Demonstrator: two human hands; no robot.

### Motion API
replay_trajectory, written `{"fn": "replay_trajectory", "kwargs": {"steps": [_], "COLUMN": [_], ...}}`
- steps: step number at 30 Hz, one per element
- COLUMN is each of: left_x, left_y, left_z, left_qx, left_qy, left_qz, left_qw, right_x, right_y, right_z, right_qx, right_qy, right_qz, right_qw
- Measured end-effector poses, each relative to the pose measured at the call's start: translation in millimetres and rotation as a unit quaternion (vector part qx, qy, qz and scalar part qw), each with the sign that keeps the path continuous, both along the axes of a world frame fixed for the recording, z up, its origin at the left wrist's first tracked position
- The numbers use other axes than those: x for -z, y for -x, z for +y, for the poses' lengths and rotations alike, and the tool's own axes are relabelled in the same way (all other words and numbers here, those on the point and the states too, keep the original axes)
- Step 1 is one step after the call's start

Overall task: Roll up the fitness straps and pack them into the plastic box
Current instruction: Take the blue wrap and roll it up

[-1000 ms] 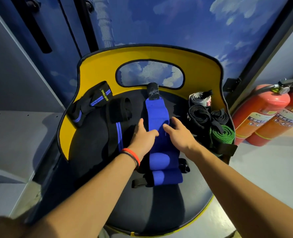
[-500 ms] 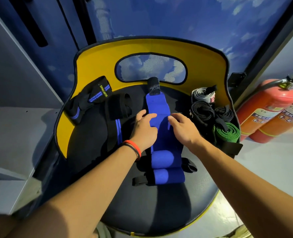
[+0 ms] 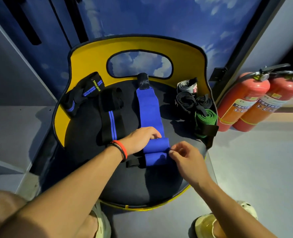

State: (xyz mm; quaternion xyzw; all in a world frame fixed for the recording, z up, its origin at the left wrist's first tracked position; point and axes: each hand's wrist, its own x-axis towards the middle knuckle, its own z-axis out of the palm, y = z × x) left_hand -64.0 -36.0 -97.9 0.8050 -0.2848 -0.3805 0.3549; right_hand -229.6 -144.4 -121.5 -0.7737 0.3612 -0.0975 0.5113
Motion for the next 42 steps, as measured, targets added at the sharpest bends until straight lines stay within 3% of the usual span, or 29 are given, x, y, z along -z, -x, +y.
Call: {"fn": "replay_trajectory", "kwargs": {"steps": [2, 6, 8, 10, 12, 15, 20, 26, 31, 42], "left_x": [-1, -2, -2, -2, -3, -2, 4, 6, 11, 20], "left_y": [5, 9, 9, 9, 12, 13, 14, 23, 36, 62], "left_z": [0, -2, -2, -1, 1, 4, 6, 14, 22, 50], "left_qx": [-0.026, -0.071, -0.072, -0.033, 0.021, 0.042, 0.067, 0.097, 0.11, 0.188], "left_qy": [0.015, 0.025, 0.028, 0.013, -0.023, -0.036, -0.049, -0.048, -0.043, -0.044], "left_qz": [0.026, 0.077, 0.077, 0.025, -0.043, -0.067, -0.054, -0.066, -0.073, -0.103], "left_qw": [0.999, 0.994, 0.994, 0.999, 0.999, 0.996, 0.995, 0.992, 0.99, 0.976], "right_x": [3, 1, -1, -1, 0, 5, 22, 40, 38, 47], "right_y": [8, 18, 23, 29, 35, 42, 53, 73, 78, 80], "right_z": [8, 19, 20, 18, 16, 13, 8, 9, 18, 14], "right_qx": [0.004, 0.029, 0.026, -0.005, -0.068, -0.154, -0.246, -0.242, -0.23, -0.26], "right_qy": [-0.002, -0.084, -0.078, -0.039, 0.066, 0.198, 0.261, 0.327, 0.417, 0.412], "right_qz": [0.016, -0.048, -0.053, -0.042, -0.006, 0.021, 0.061, -0.012, -0.019, -0.06], "right_qw": [1.0, 0.995, 0.995, 0.998, 0.995, 0.968, 0.931, 0.913, 0.879, 0.871]}}
